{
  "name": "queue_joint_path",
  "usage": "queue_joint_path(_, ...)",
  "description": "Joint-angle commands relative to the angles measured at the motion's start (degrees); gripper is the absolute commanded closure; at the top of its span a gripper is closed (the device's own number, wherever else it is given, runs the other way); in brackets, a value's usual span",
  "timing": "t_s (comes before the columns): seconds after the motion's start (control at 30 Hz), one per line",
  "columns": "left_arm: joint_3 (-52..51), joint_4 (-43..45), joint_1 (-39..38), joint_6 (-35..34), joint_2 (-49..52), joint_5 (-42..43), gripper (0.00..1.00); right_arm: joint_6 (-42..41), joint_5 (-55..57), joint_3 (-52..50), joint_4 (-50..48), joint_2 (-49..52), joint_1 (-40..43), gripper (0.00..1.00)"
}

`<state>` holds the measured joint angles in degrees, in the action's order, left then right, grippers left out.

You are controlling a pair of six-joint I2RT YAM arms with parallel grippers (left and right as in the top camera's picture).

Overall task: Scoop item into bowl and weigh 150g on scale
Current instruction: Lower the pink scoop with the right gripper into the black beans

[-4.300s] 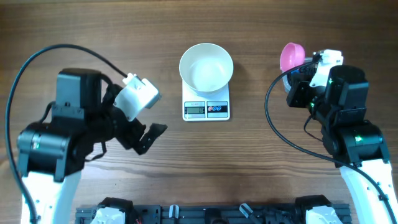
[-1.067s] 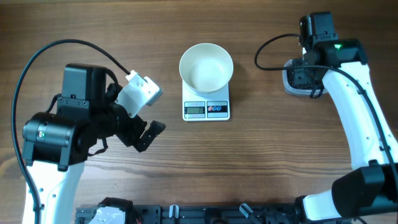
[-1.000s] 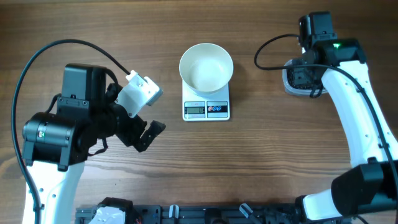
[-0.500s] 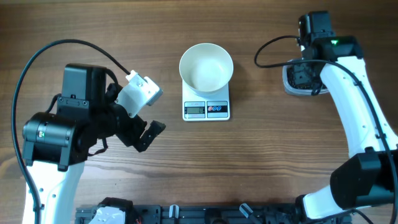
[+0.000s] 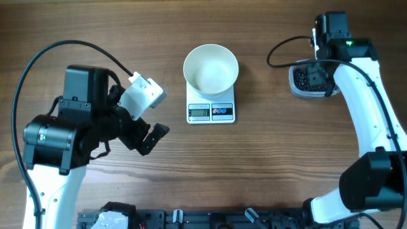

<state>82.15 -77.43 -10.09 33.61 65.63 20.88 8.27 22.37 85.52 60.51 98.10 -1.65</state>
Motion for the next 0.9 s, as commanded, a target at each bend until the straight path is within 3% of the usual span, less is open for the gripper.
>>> queue_joint_path(0.0, 1.0, 0.0, 0.4, 0.7, -0.2, 0.7, 0.00, 2.1, 1.2, -2.4, -1.6, 1.1, 1.0, 0.96)
queue_joint_path(0.87, 1.0, -0.1, 0.4, 0.7, -0.2, 0.7, 0.00, 2.2, -7.7, -5.5, -4.9, 3.5, 1.3, 0.96)
